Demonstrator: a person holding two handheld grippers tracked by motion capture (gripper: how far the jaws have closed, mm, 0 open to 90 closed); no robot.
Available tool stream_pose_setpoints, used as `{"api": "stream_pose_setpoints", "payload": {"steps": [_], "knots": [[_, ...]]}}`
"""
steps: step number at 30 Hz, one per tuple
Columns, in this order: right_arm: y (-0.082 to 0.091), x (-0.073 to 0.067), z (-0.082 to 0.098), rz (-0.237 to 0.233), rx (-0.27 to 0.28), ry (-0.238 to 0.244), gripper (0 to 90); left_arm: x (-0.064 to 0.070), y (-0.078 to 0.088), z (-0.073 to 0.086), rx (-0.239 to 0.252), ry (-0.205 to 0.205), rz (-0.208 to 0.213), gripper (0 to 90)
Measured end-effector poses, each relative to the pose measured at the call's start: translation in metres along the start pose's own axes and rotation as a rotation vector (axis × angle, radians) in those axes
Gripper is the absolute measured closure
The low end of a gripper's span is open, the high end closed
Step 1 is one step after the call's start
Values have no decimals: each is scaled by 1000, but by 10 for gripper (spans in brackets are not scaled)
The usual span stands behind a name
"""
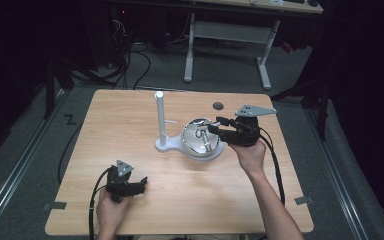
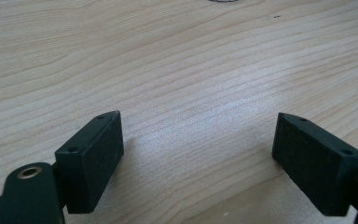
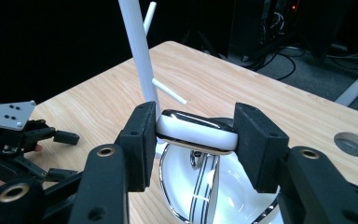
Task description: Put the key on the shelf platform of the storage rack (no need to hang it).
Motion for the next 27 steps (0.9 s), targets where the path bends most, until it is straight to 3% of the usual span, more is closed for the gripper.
{"api": "stream_pose_setpoints", "payload": {"steps": [5, 27], "knots": [[-11, -1, 2, 8, -21, 12, 517, 0, 0, 0, 0, 0, 0, 167], [-52, 11, 16, 19, -99, -15, 513, 0, 0, 0, 0, 2, 0, 167]]}}
Point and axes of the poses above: each handheld gripper's, and its own axes: y roughly backward along the jaws, z roughly out of its underside, x roughly to its right, the point moved 2 cm from there along -y, roughly forward along the jaws, and after that the axes turned 2 degrees about -x, right-handed, at the moved point
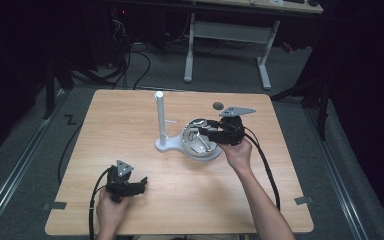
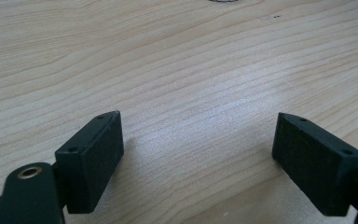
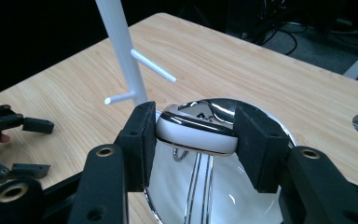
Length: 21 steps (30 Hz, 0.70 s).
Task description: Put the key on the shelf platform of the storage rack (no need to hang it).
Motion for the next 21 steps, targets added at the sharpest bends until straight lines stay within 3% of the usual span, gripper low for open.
{"api": "stream_pose_setpoints", "payload": {"steps": [21], "knots": [[-33, 4, 17, 51, -117, 14, 509, 0, 0, 0, -1, -13, 7, 165]]}}
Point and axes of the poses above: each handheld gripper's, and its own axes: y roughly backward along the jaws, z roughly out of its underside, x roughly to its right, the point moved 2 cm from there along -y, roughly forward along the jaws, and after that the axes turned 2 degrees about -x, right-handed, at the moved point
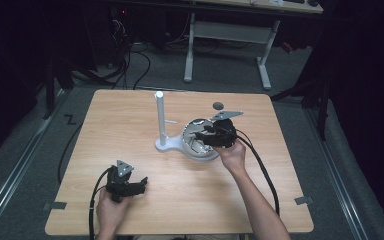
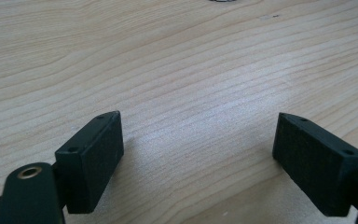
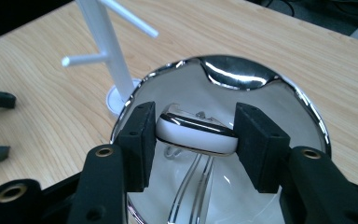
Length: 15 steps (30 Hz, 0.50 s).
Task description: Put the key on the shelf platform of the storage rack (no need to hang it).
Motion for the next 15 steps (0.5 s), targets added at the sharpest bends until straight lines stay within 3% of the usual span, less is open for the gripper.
{"api": "stream_pose_setpoints", "payload": {"steps": [8, 15], "knots": [[-7, 8, 13, 4, -49, -32, 505, 0, 0, 0, 0, 6, -3, 164], [-10, 8, 16, 8, -76, -24, 501, 0, 0, 0, 1, 6, -3, 164]]}}
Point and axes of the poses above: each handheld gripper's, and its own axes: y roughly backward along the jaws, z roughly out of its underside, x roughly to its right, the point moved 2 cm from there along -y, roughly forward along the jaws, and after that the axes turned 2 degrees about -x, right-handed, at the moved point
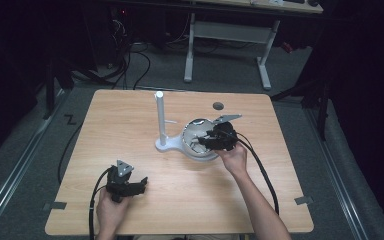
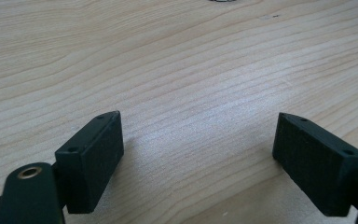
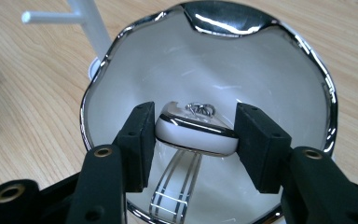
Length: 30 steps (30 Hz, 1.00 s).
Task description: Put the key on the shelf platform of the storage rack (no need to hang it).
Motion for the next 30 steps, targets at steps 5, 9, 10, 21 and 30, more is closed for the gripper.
{"api": "stream_pose_setpoints", "payload": {"steps": [5, 9, 10, 21, 30], "knots": [[-4, -3, 3, 14, -39, 15, 490, 0, 0, 0, 0, -1, 0, 165], [-3, -3, 3, 6, -37, 8, 443, 0, 0, 0, 0, -3, 3, 165], [-2, -3, 3, 6, -35, 7, 432, 0, 0, 0, -1, 5, -2, 165], [17, 2, 7, 33, 22, -32, 419, 1, 0, 0, -1, 12, -4, 166], [37, 4, 6, 25, 66, -32, 428, 0, 0, 0, -1, 5, -1, 167]]}}
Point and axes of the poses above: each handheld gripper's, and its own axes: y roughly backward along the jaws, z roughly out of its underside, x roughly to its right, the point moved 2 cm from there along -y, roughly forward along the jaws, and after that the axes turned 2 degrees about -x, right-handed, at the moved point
